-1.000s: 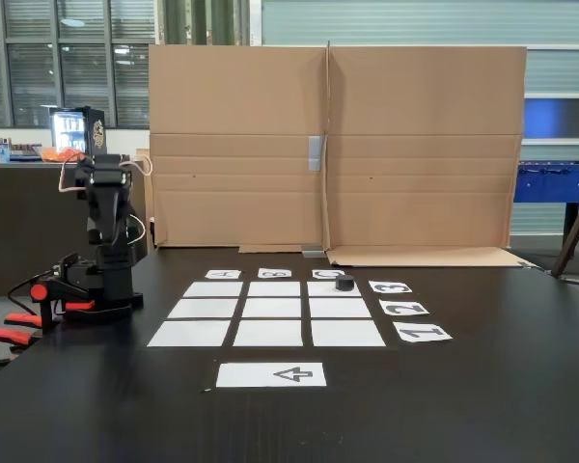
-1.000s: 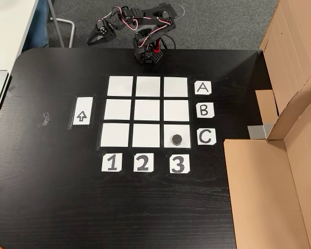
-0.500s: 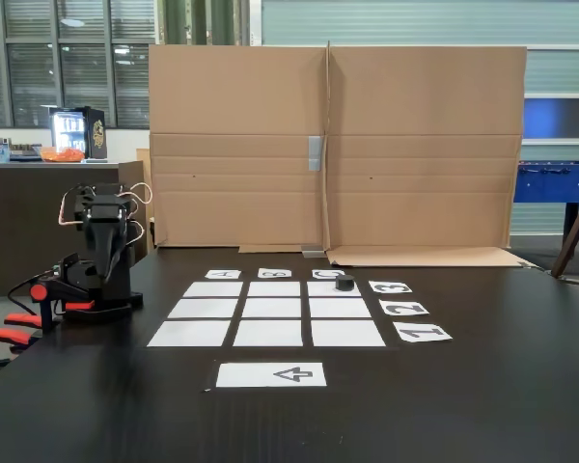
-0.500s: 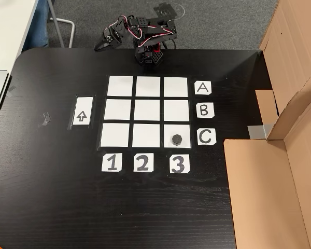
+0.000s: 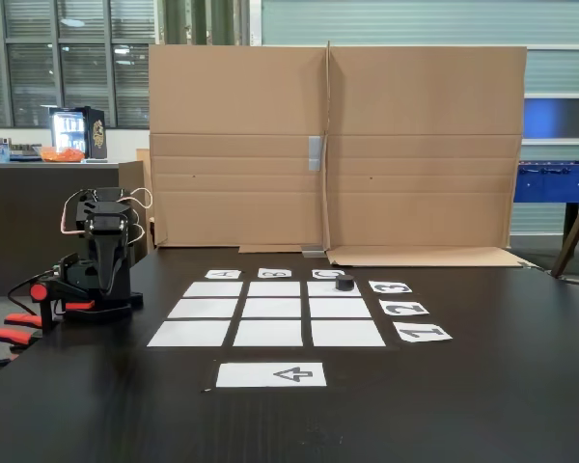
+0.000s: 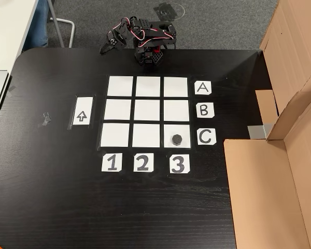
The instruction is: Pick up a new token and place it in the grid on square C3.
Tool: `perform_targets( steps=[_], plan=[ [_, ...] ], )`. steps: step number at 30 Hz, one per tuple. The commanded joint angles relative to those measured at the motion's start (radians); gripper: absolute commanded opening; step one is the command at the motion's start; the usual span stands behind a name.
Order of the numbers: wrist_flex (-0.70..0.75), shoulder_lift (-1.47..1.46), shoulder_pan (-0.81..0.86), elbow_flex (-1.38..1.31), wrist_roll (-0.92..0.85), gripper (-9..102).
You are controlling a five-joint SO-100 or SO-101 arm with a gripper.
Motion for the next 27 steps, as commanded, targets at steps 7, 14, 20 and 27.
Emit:
perform_targets(
  steps=[7,14,20,27],
  plan=[
    [-0.015,0.008,-0.002,0.015,-0.003,-1],
    [-0.104,0.008,0.014,0.041,0.006,-1],
    [-0.137,0.006,0.011,0.041,0.026,-1],
    [-0.11,0.003,0.011,0.041,0.026,0]
  ],
)
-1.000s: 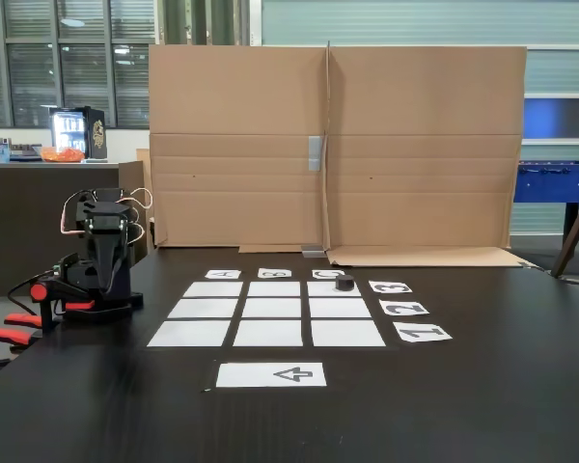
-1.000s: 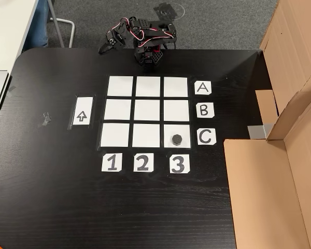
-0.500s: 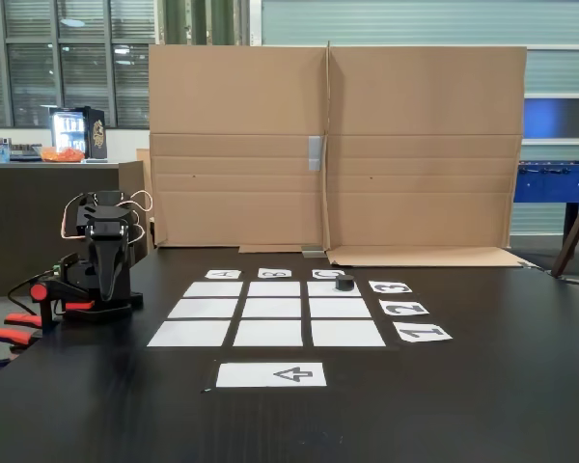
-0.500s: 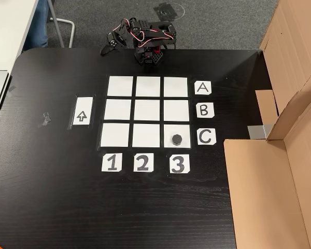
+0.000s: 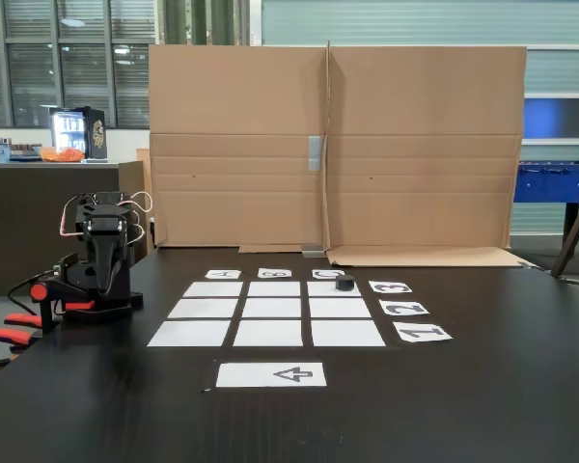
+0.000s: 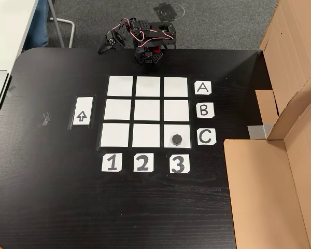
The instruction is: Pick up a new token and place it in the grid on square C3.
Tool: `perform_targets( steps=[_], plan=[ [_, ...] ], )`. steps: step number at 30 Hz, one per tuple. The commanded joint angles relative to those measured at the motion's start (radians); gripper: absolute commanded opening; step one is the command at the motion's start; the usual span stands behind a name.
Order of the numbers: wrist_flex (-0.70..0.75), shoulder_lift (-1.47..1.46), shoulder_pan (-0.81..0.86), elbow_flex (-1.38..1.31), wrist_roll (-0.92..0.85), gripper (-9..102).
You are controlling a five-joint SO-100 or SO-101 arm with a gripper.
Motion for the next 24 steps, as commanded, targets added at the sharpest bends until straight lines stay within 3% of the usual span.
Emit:
perform_targets(
  steps=[1,24],
  plan=[
    [0.009,0.005,0.002,-0.003,0.008,0],
    [0.041,0.006,0.009,-0.003,0.008,1]
  ],
)
